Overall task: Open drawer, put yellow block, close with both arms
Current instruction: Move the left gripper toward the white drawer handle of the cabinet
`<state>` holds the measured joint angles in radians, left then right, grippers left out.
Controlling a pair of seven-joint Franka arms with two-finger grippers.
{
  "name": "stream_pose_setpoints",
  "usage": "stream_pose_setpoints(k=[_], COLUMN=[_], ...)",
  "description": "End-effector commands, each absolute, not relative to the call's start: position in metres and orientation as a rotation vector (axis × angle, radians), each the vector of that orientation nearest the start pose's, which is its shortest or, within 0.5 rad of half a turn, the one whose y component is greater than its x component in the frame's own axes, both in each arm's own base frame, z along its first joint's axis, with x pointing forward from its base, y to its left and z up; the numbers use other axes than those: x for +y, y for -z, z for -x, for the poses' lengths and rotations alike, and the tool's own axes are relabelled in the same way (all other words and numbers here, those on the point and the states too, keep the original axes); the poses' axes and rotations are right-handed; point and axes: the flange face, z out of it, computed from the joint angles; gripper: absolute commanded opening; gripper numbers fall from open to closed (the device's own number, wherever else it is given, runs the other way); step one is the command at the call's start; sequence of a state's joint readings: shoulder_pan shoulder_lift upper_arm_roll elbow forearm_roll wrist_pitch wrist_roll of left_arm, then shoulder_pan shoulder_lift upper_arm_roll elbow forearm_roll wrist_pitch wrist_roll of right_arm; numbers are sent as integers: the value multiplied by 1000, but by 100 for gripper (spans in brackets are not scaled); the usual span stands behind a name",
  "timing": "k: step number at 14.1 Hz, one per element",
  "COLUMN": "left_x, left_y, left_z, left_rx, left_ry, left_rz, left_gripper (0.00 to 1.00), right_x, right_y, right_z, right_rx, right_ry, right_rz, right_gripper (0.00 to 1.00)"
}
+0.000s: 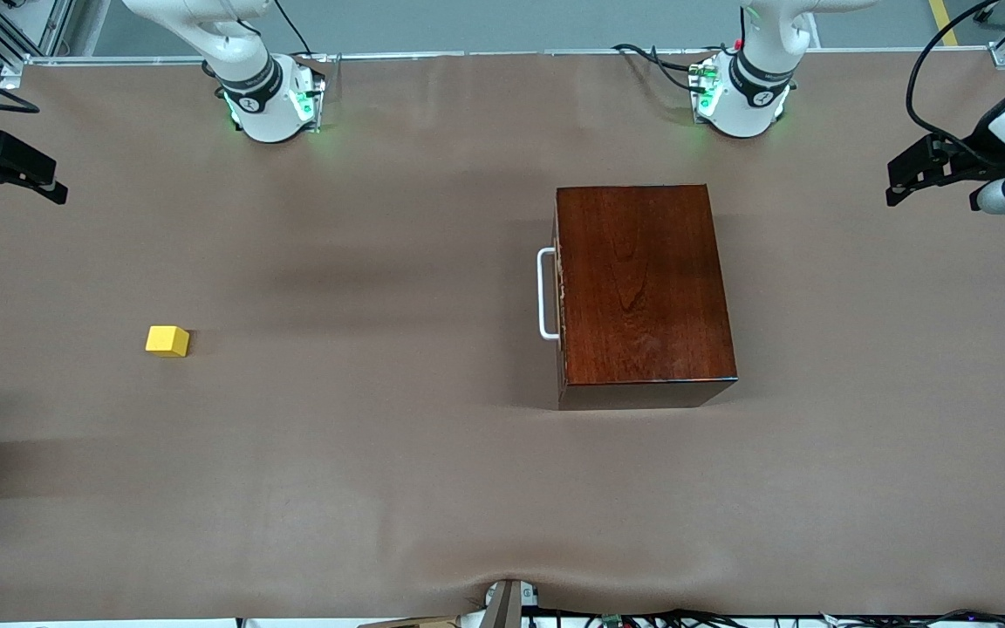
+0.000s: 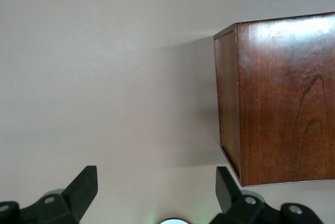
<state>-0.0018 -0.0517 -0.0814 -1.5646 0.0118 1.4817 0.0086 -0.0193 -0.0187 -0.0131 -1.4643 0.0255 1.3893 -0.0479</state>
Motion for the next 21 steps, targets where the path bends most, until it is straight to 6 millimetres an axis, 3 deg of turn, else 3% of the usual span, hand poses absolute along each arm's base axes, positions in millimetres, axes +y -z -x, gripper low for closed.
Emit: stream_pose_setpoints(k=[1, 4, 9, 12, 16, 18, 21], left_x=[-45, -43, -64, -91, -127, -142, -179], left_y=[-650, -651, -648, -635, -634, -623, -606], left_z=[-525, -525, -538, -543, -545, -548, -545], left_rx=[129, 130, 184, 186, 210, 228, 226], left_ry=[-52, -48, -44, -77, -62, -90, -126], left_rz=[3100, 3077, 3078, 3077, 3060, 3059, 3049], left_gripper=[100, 100, 100, 100, 100, 100, 100], right_x=[-15, -17, -17, -14, -16, -16, -16], right_y=[-670, -669, -668, -667, -666, -666, -666], right_z=[-525, -525, -526, -526, -527, -527, -527], right_rx=[-22, -17, -17, -22, -18, -18, -18], right_ry=[-90, -99, -102, -111, -111, -111, -111], right_rz=[3096, 3096, 3096, 3094, 3094, 3094, 3094], right_gripper=[100, 100, 100, 100, 100, 100, 100])
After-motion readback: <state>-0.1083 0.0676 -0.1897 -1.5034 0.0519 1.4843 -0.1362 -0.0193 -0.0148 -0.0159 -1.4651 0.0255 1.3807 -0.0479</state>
